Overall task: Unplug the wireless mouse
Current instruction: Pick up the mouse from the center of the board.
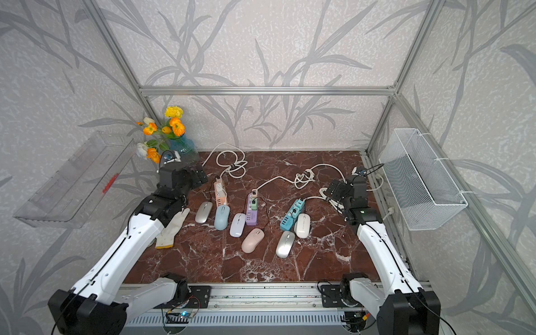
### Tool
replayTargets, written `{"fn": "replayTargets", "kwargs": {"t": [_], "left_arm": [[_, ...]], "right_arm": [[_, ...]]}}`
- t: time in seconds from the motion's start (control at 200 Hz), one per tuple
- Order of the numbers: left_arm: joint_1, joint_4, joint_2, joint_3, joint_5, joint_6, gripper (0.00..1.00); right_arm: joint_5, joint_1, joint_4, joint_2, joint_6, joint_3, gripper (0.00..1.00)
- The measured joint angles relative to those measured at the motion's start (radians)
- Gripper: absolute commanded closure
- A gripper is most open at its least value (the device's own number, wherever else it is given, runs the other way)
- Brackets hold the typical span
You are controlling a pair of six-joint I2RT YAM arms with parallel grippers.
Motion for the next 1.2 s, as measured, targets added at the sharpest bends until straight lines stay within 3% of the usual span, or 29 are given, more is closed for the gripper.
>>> {"fn": "replayTargets", "kwargs": {"t": [0.215, 0.485, 0.78, 1.0, 1.2], "left_arm": [[-0.312, -0.106, 0.138, 0.077, 0.032, -0.005, 0.01], [-0.623, -0.175, 0.318, 0.099, 0.069, -0.1, 0.01], [-0.74, -0.195, 0.452, 0.099, 0.151, -0.242, 0.05], [-0.773, -0.204, 0.564, 0.104, 0.217, -0.282, 0.09], [-0.816, -0.218, 0.647, 0.157, 0.246, -0.28, 0.08]], "right_arm": [[-0.174, 0.04, -0.004, 0.068, 0.009, 0.062, 0.01], [-0.14, 0.281, -0.069, 0.1, 0.005, 0.064, 0.02], [-0.009, 0.393, -0.222, 0.043, 0.072, 0.004, 0.12], [0.03, 0.378, -0.318, -0.059, 0.129, -0.064, 0.17], [0.018, 0.303, -0.372, -0.102, 0.18, -0.108, 0.19]]}}
